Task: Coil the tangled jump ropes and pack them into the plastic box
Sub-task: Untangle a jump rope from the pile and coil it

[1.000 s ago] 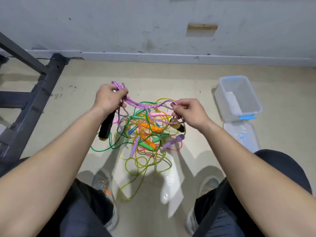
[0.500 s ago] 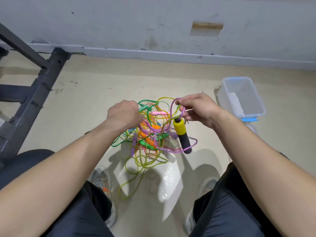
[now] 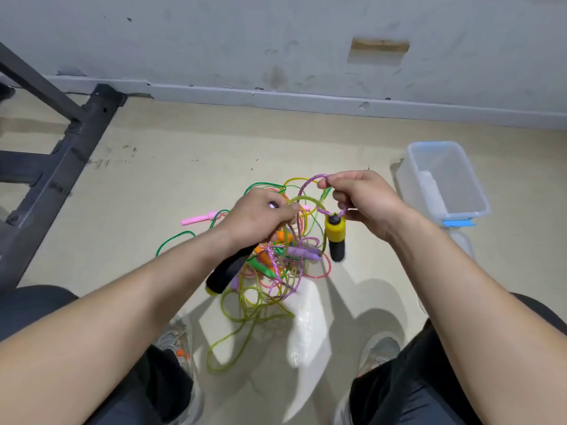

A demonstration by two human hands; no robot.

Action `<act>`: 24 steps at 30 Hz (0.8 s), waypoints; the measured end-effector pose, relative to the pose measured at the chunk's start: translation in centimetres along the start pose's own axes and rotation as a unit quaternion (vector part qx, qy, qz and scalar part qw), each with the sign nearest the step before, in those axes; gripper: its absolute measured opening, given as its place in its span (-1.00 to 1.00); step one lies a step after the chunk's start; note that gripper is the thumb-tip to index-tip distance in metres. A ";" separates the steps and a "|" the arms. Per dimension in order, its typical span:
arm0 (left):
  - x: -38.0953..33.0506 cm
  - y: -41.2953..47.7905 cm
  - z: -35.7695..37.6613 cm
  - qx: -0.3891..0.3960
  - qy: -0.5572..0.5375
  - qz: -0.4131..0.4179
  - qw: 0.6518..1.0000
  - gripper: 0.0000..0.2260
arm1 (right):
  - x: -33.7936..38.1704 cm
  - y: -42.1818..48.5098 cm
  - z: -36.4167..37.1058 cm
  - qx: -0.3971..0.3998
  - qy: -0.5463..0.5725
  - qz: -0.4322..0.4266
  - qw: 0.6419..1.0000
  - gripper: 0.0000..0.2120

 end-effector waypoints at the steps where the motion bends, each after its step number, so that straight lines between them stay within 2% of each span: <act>1: 0.9 0.4 -0.2 -0.001 0.020 -0.018 1.000 -0.69 | 0.0 0.1 -0.3 -0.008 -0.008 -0.004 1.000 -0.80; 4: 3.0 0.8 0.3 0.033 0.147 -0.041 0.988 -0.74 | 0.0 -0.2 -0.8 -0.017 0.003 0.013 1.000 -0.80; 8: 3.2 0.9 -1.4 -0.012 0.282 -0.061 0.957 -0.53 | 0.4 -0.7 -1.2 -0.021 0.017 0.034 0.999 -0.83; 10: 2.9 0.9 -2.6 -0.033 0.335 -0.059 0.940 -0.46 | 0.8 -0.7 -1.6 -0.038 -0.014 0.025 0.999 -0.85; 12: 3.0 0.7 -4.1 -0.061 0.356 -0.071 0.930 -0.39 | 1.1 -0.9 -2.0 -0.057 -0.034 0.014 0.998 -0.86; 15: 3.2 0.5 -5.8 -0.089 0.344 -0.108 0.929 -0.30 | 0.4 -1.3 -1.9 -0.042 0.028 0.054 0.997 -0.83; 17: 3.2 0.1 -5.8 -0.071 0.244 -0.139 0.957 -0.35 | -0.3 -1.6 -1.4 -0.035 0.073 0.089 0.993 -0.79; 19: 3.3 -0.7 -3.6 -0.004 0.027 -0.165 0.986 -0.52 | -1.1 -1.8 -0.6 -0.033 0.123 0.123 0.984 -0.77; 21: 2.6 -1.6 -1.4 0.037 -0.148 -0.158 0.976 -0.73 | -1.9 -2.0 0.7 -0.029 0.170 0.149 0.974 -0.75; 22: 2.3 -2.0 -0.4 0.039 -0.214 -0.152 0.964 -0.77 | -2.2 -2.2 1.6 -0.020 0.196 0.160 0.967 -0.74; 24: 1.5 -2.6 1.2 0.029 -0.290 -0.138 0.946 -0.71 | -3.0 -2.5 3.4 -0.008 0.256 0.178 0.950 -0.74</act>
Point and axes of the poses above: each hand's wrist, its own y-axis towards the middle knuckle, its own z-axis out of the palm, x = y × z, the point moved 10 cm from there along y, towards the middle knuckle, and after that the axes turned 5 degrees about -x, right-handed, at the moved point
